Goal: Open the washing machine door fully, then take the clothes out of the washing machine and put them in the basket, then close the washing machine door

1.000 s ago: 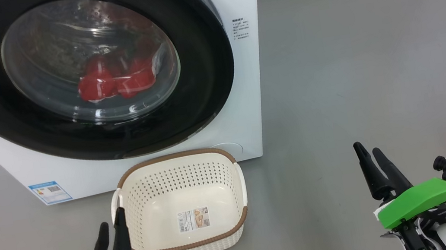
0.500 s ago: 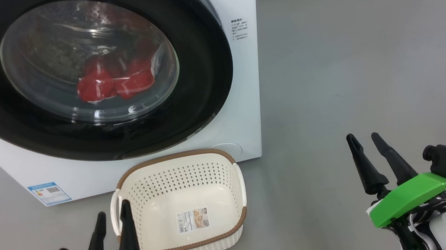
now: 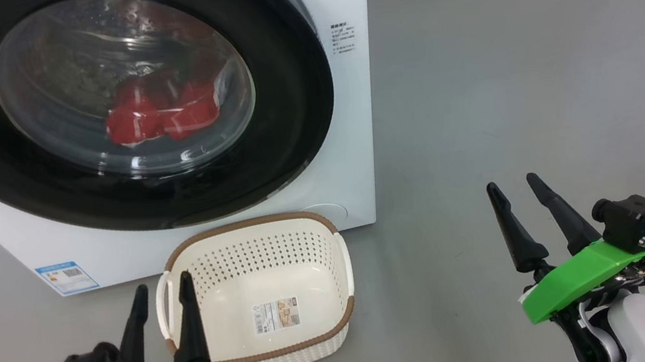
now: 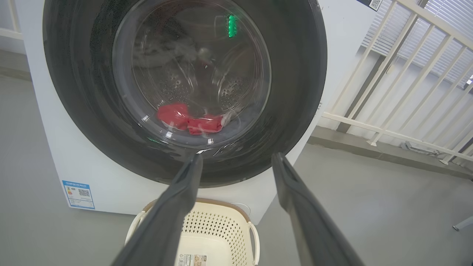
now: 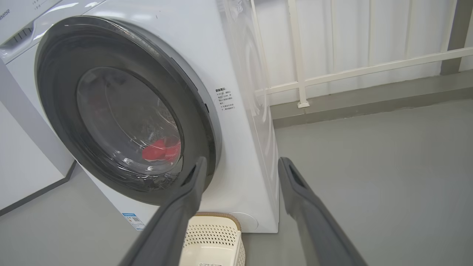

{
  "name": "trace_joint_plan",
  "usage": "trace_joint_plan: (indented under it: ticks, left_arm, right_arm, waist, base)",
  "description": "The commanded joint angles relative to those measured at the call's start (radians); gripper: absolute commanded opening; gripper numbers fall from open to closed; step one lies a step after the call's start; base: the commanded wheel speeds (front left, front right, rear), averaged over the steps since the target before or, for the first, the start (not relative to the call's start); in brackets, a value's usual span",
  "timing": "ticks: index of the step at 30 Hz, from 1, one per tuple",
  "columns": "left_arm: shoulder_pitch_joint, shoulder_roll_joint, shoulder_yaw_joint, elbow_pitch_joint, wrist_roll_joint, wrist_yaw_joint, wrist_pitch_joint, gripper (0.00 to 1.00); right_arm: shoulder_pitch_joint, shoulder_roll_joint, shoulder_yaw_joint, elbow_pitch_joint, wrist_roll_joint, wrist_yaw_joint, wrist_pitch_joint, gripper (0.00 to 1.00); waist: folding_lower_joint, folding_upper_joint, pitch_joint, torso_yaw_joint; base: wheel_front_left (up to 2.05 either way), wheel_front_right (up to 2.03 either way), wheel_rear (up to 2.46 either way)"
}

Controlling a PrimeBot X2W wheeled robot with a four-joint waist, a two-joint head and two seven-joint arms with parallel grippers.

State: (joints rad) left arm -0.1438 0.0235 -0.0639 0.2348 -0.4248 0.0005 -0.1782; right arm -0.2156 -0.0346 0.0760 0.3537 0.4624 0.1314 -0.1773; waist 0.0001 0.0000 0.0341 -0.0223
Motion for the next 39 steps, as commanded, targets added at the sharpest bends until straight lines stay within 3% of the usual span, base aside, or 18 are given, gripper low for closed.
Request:
trace_joint_plan:
  ticks: [1, 24, 39]
  left_arm:
    - [-0.048, 0.019, 0.018, -0.028, 0.044, 0.005, -0.015, 1.00]
    - [-0.093, 0.027, -0.004, -0.046, 0.320, 0.022, -0.083, 1.00]
    - [-0.088, 0.027, -0.003, -0.047, 0.314, 0.024, -0.084, 1.00]
  right_arm:
    - [-0.055, -0.009, 0.023, -0.026, -0.040, -0.001, -0.017, 1.00]
    - [-0.115, -0.016, 0.055, -0.029, -0.296, -0.001, -0.084, 1.00]
    - [-0.117, -0.016, 0.053, -0.023, -0.288, -0.001, -0.085, 1.00]
  waist:
    - [-0.0001, 0.0000, 0.003, -0.001]
    - [-0.0001, 0.0000, 0.021, -0.001]
    - [-0.0001, 0.0000, 0.023, -0.002]
  base:
    - [0.00, 0.00, 0.00]
    - [0.00, 0.00, 0.00]
    - [0.00, 0.00, 0.00]
